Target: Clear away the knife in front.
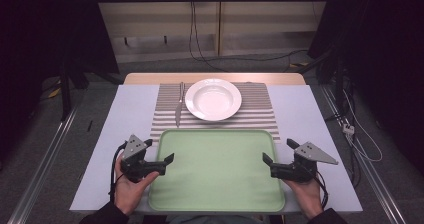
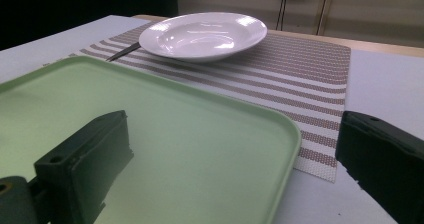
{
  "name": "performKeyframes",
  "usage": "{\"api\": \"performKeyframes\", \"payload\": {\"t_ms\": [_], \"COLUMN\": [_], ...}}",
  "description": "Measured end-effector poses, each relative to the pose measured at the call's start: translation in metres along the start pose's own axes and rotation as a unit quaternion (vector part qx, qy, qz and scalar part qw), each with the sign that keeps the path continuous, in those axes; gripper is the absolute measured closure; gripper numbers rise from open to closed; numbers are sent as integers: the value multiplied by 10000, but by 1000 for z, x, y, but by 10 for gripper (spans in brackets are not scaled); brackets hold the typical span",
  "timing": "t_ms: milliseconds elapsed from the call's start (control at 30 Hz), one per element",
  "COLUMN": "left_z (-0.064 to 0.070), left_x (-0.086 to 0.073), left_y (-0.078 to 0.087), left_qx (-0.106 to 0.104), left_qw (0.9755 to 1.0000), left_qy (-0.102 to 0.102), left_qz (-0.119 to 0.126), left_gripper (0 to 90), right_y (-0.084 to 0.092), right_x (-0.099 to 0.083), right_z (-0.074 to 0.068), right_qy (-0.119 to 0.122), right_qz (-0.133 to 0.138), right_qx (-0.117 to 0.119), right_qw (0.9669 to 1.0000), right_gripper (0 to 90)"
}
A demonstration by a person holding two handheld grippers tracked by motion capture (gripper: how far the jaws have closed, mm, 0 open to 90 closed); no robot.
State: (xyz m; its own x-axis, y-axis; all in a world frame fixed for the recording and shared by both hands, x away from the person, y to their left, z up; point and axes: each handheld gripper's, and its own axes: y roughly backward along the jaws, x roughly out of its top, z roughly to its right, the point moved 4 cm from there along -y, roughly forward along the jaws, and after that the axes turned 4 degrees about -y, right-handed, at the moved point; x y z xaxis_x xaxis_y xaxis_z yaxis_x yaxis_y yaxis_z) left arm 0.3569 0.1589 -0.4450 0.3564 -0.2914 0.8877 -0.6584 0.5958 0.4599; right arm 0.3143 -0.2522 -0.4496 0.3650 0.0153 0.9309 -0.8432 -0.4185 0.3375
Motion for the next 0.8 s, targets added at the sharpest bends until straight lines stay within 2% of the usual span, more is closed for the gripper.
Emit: {"api": "performKeyframes", "payload": {"t_ms": [133, 467, 700, 800], "left_z": [-3, -8, -18, -21], "left_x": [1, 13, 20, 24], "left_y": [0, -1, -11, -18], "left_qx": [0, 81, 141, 66], "left_qw": [10000, 9999, 9996, 9996], "left_qy": [93, 138, 218, 228], "left_qz": [-28, -36, -122, -160], "left_gripper": [84, 73, 59, 58], "right_y": [0, 0, 0, 0], "right_x": [0, 0, 0, 0], "right_z": [1, 1, 1, 1], "right_qy": [-29, -40, -39, -19], "right_qz": [-14, -1, -13, -18], "right_qx": [14, 43, 42, 46], "right_qw": [10000, 10000, 10000, 10000], "right_gripper": [12, 12, 13, 13]}}
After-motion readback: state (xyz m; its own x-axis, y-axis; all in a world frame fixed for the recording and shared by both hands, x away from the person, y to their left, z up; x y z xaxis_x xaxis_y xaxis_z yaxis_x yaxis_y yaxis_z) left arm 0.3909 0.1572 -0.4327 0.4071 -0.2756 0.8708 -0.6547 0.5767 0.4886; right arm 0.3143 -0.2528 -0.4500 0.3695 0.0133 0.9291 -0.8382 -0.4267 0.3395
